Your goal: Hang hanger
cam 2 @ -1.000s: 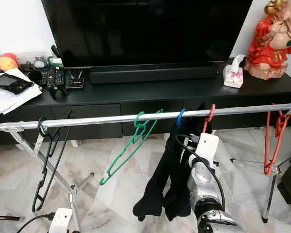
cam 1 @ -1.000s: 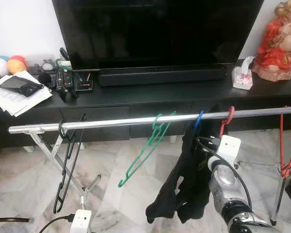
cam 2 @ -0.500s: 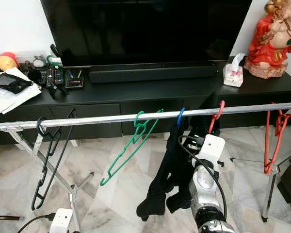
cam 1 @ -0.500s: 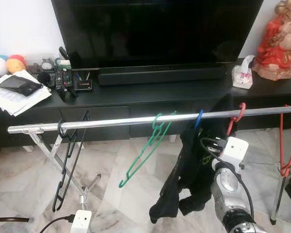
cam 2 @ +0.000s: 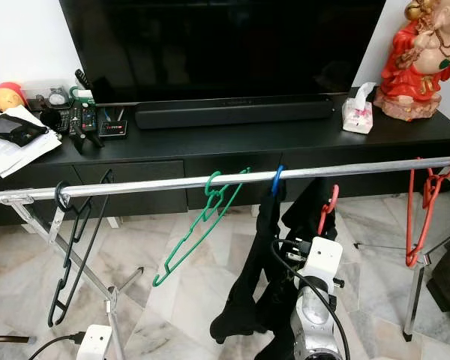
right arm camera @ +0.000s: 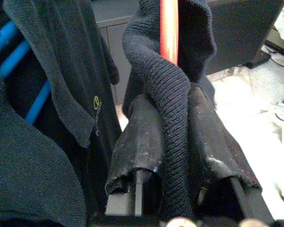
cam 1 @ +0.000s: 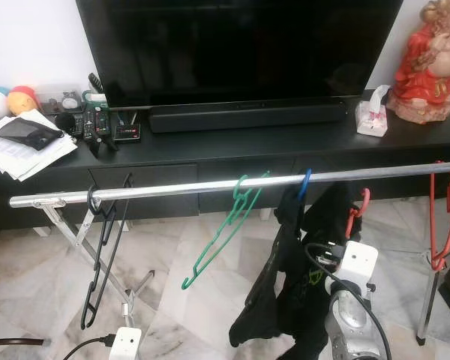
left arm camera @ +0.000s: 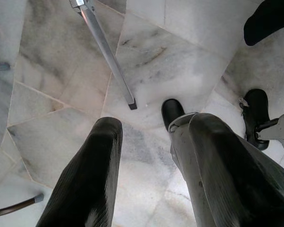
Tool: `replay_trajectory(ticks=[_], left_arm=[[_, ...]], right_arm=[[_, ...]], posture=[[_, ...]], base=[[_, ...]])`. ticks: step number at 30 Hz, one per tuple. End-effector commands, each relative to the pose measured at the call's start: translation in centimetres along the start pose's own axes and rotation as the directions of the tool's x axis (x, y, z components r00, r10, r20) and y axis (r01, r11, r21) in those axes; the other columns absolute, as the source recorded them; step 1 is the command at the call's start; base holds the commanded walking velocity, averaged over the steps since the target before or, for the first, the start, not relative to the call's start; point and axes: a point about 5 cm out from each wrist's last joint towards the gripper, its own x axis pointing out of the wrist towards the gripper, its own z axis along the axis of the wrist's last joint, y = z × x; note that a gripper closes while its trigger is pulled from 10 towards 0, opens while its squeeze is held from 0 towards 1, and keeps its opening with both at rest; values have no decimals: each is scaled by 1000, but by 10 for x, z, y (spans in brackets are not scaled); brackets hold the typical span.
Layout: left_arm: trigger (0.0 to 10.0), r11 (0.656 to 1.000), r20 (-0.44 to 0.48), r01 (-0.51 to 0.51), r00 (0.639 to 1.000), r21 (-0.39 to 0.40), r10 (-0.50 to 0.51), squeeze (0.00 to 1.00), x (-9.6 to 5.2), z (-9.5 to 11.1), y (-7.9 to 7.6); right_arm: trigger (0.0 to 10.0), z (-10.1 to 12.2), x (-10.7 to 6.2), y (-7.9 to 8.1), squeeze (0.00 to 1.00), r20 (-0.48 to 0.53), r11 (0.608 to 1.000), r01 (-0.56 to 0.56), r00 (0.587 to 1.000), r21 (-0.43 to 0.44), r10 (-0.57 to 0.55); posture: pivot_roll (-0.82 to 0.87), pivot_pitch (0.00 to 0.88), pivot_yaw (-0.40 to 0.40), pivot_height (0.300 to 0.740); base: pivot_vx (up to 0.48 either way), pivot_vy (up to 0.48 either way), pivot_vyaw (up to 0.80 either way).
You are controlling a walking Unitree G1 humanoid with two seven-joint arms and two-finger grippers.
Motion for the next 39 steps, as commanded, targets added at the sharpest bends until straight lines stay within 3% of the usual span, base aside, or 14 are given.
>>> replay_trajectory(ticks=[1, 6, 12, 23, 39], left_arm=[[10000, 1000, -25, 1, 1000, 26, 0, 0, -1, -7, 0], [10000, 1000, -26, -3, 1000, 26, 4, 0, -1, -7, 1], [10000, 1000, -22, -10, 1000, 24, 10, 0, -1, -6, 3], [10000, 999, -30, -7, 1000, 37, 8, 0, -2, -9, 6], [10000, 999, -29, 2, 1000, 51, 0, 0, -2, -9, 4]], right_arm=[[10000, 8, 5, 3, 0, 21, 999, -41, 999, -18, 41], [10000, -1, 8, -2, 0, -50, 995, -91, 995, -47, 89], [10000, 5, 12, -2, 0, -25, 992, -108, 994, -63, 107], [10000, 0, 3, -5, 0, -1, 992, -107, 994, -69, 107], [10000, 1, 3, 8, 0, -5, 988, -134, 991, -75, 134]], posture=[[-101, 0, -25, 740], [-91, 0, -26, 740], [-92, 0, -30, 740], [-92, 0, -22, 740], [-89, 0, -24, 740]], base=[[0, 0, 0], [0, 0, 0], [0, 0, 0], [0, 0, 0], [0, 0, 0]])
